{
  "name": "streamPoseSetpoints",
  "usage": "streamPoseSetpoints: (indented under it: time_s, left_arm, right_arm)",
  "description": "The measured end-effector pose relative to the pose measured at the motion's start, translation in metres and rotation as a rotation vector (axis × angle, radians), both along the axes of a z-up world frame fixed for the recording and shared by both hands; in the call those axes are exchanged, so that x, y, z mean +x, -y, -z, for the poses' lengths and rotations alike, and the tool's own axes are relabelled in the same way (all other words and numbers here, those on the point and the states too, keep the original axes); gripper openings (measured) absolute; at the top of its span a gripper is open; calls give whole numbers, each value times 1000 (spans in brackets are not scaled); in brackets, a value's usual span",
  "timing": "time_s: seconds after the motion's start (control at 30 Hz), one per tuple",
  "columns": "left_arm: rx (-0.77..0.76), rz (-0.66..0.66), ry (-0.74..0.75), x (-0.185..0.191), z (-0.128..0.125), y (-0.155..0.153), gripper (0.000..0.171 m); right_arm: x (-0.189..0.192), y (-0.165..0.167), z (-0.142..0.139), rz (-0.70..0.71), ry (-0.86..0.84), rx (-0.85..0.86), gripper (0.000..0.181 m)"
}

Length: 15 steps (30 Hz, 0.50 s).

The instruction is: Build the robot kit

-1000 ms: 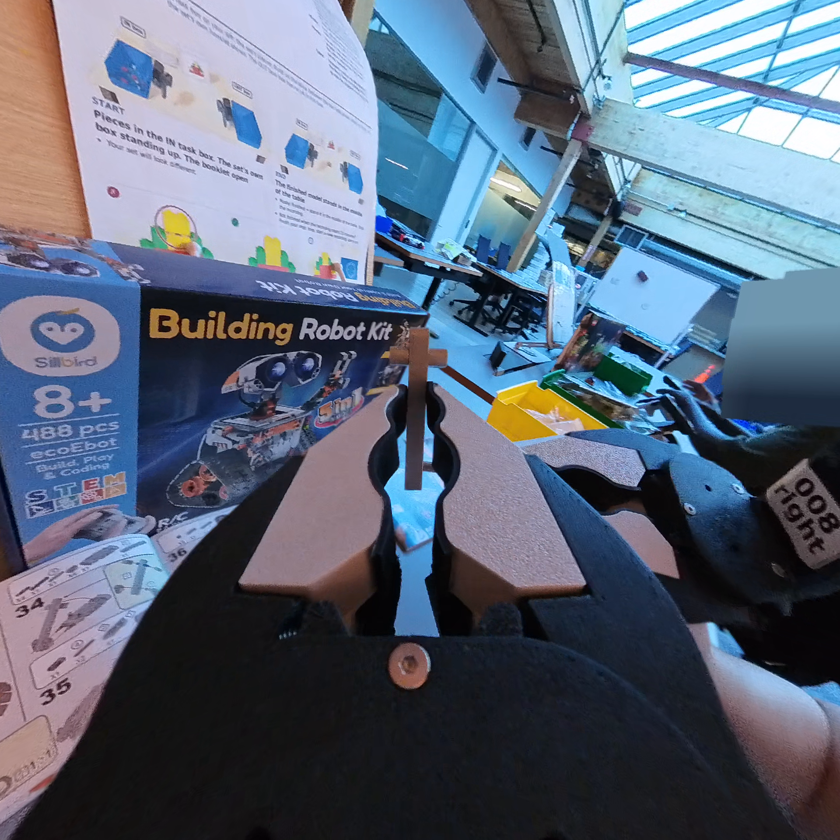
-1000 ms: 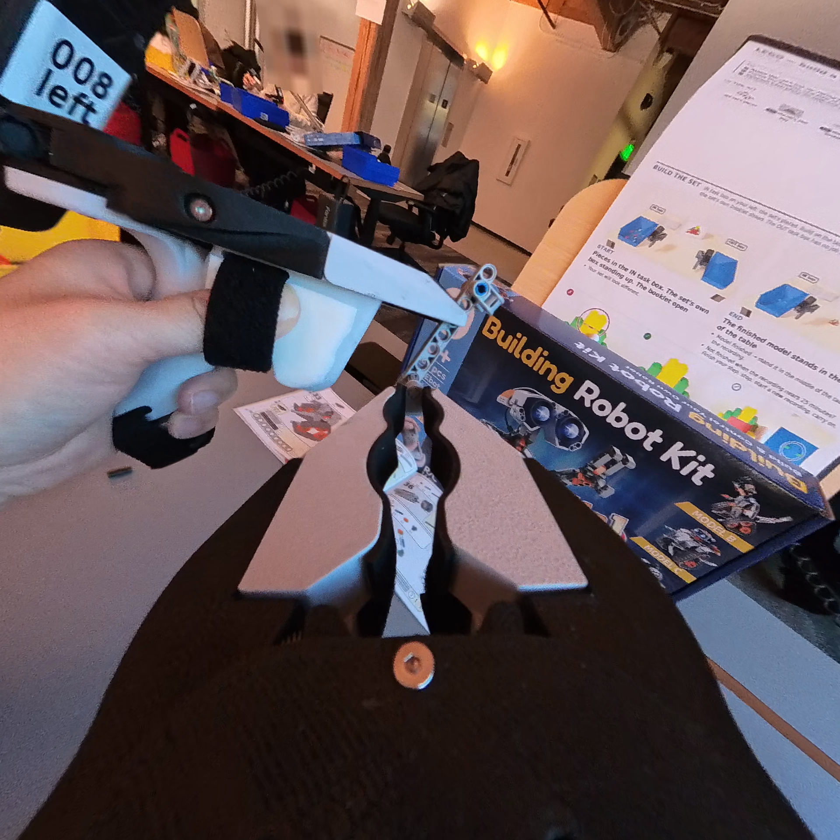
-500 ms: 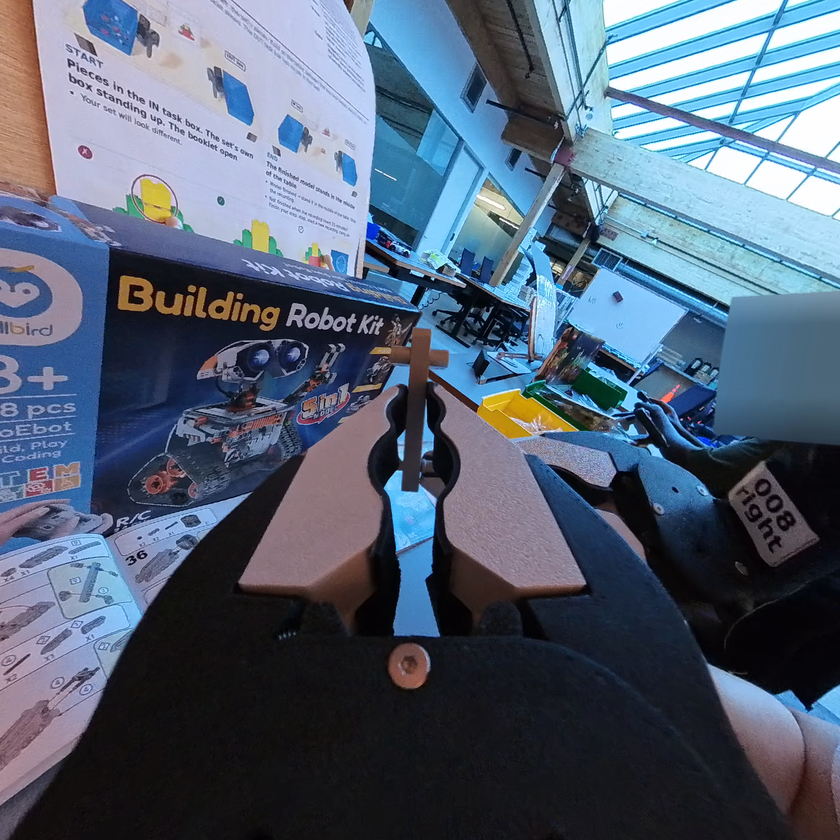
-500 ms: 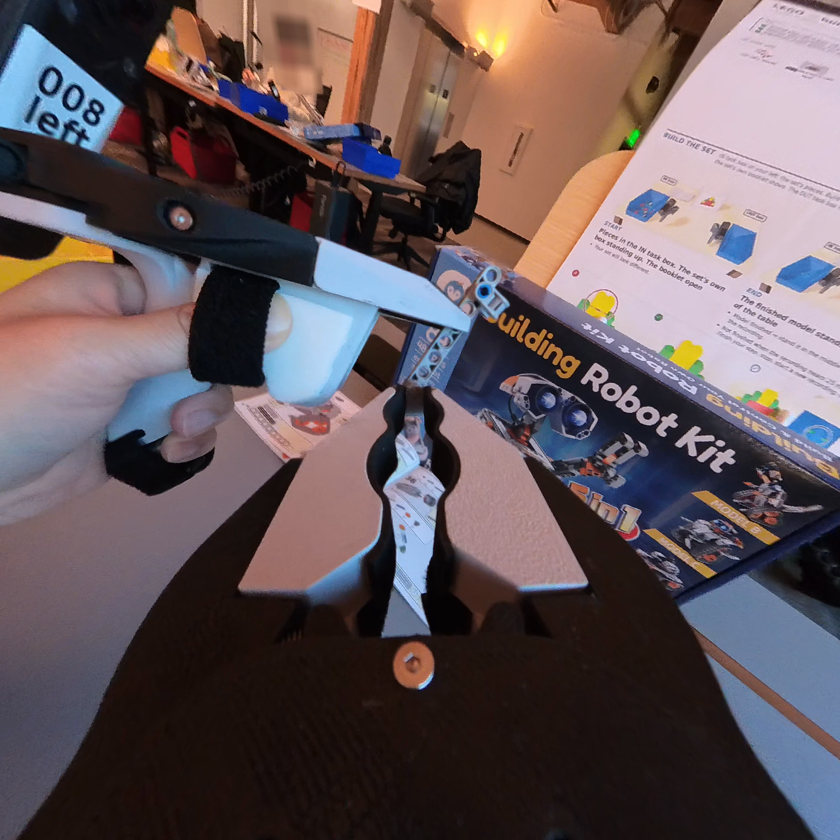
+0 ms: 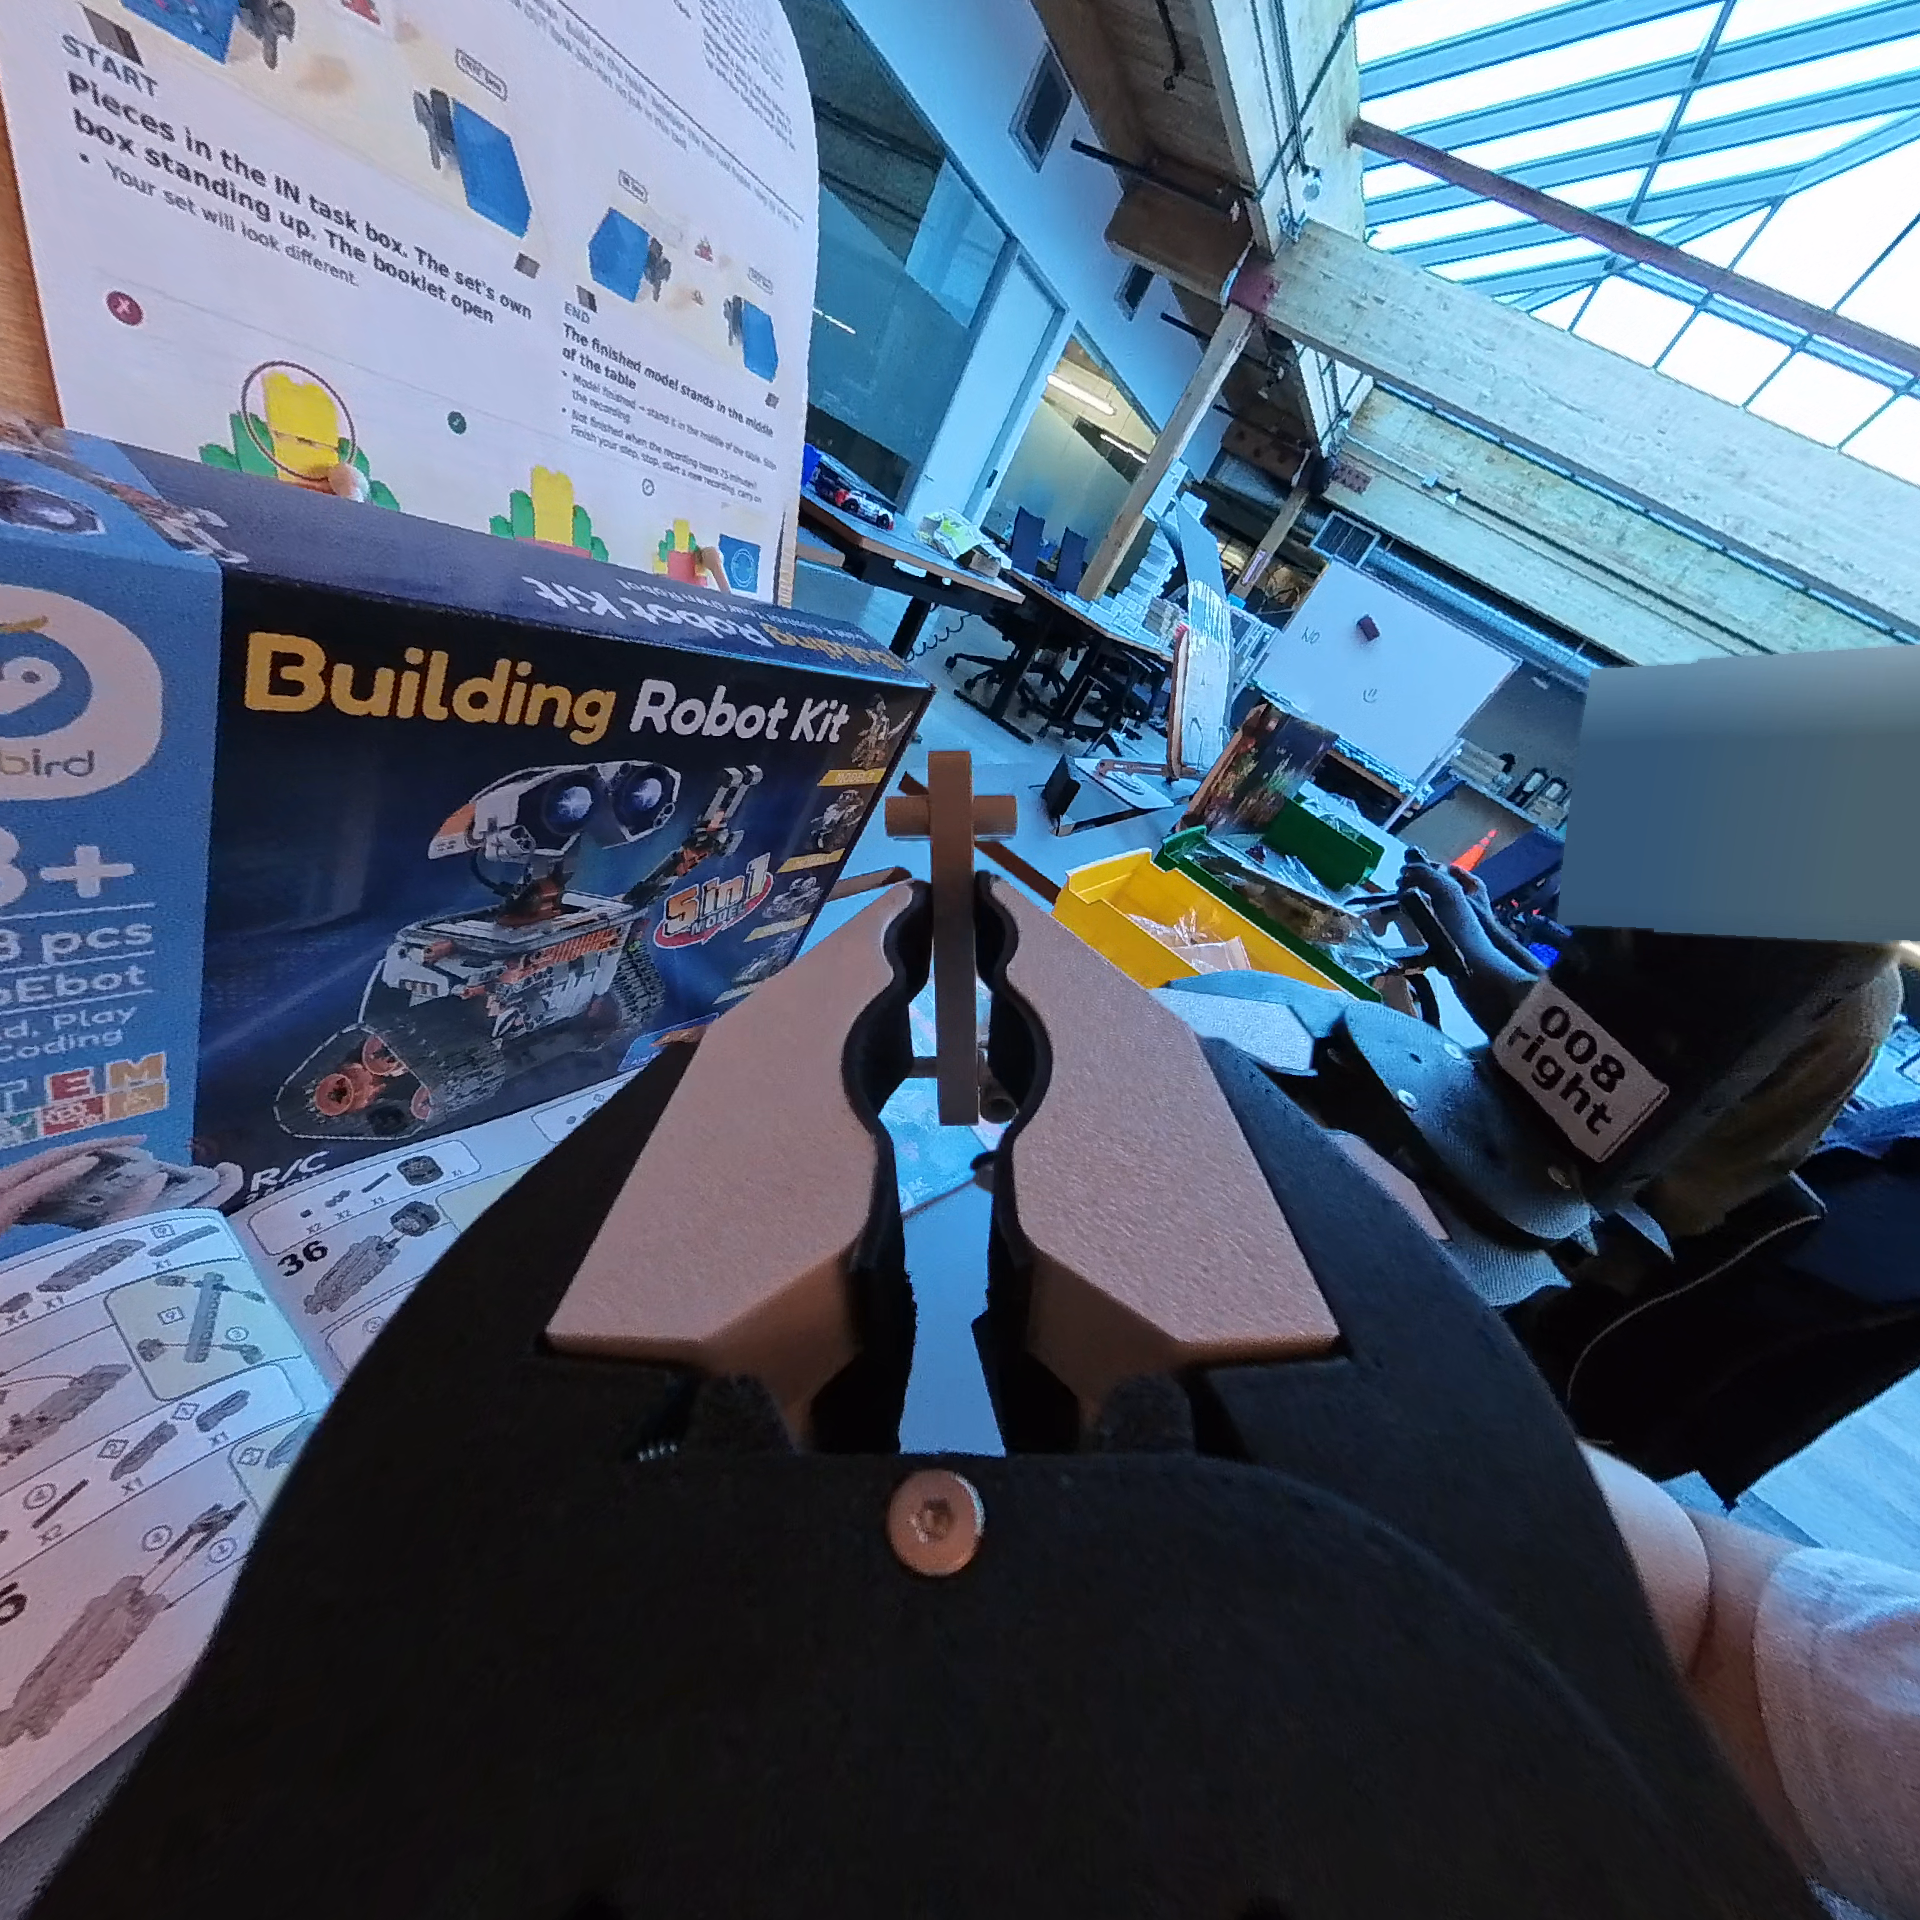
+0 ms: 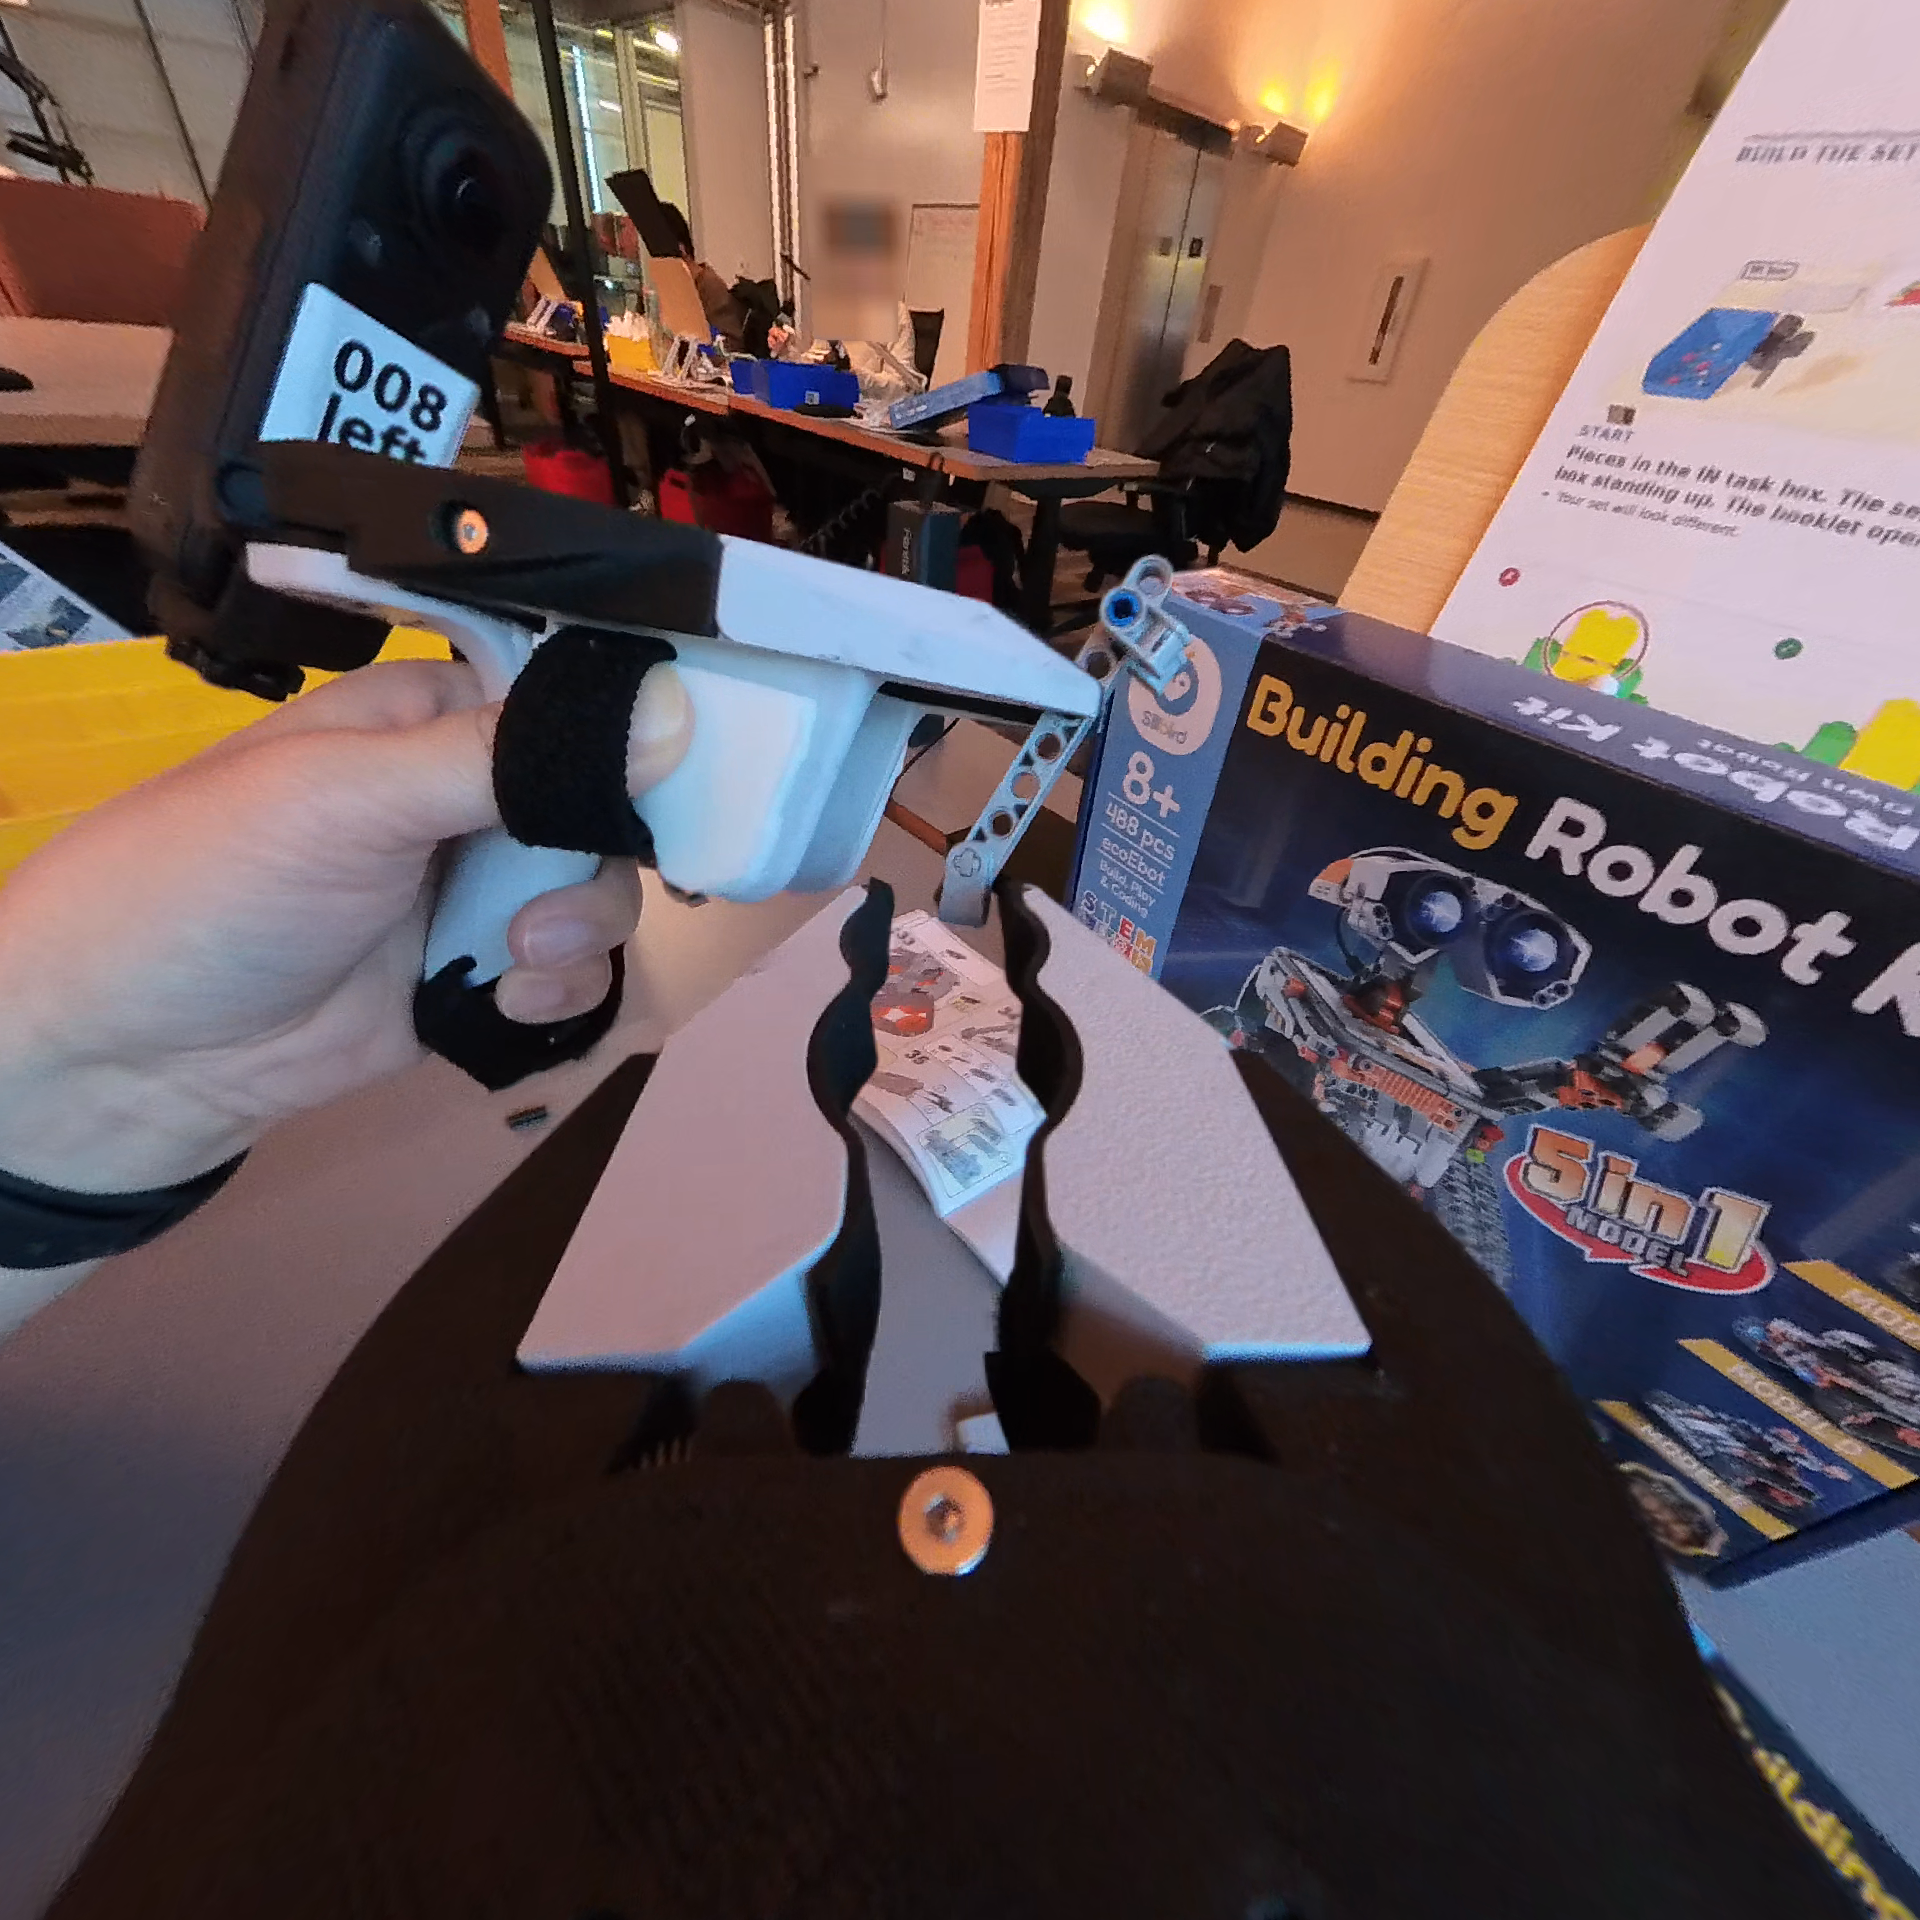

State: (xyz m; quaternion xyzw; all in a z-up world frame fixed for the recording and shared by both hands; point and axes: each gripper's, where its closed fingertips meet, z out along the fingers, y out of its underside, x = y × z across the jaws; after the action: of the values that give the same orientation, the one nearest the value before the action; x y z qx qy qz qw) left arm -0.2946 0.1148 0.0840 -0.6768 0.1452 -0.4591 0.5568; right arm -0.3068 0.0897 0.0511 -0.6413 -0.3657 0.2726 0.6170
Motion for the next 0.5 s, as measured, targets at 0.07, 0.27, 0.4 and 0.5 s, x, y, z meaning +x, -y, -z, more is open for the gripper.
streamPoseSetpoints:
  time_s: [0.07,0.27,0.4,0.5]
  left_arm:
    - [3,0,-9,-2,-2,0,5]
    - [-5,17,-35,-7,-5,3,5]
    - [-22,42,-46,-5,-4,4,5]
    - [-29,63,-54,-1,-2,7,5]
  right_arm:
    - [3,2,-8,2,12,58,21]
    - [4,5,0,2,225,152,20]
    - [8,17,-25,-2,178,261,5]
    - [11,14,-25,22,185,234,0]
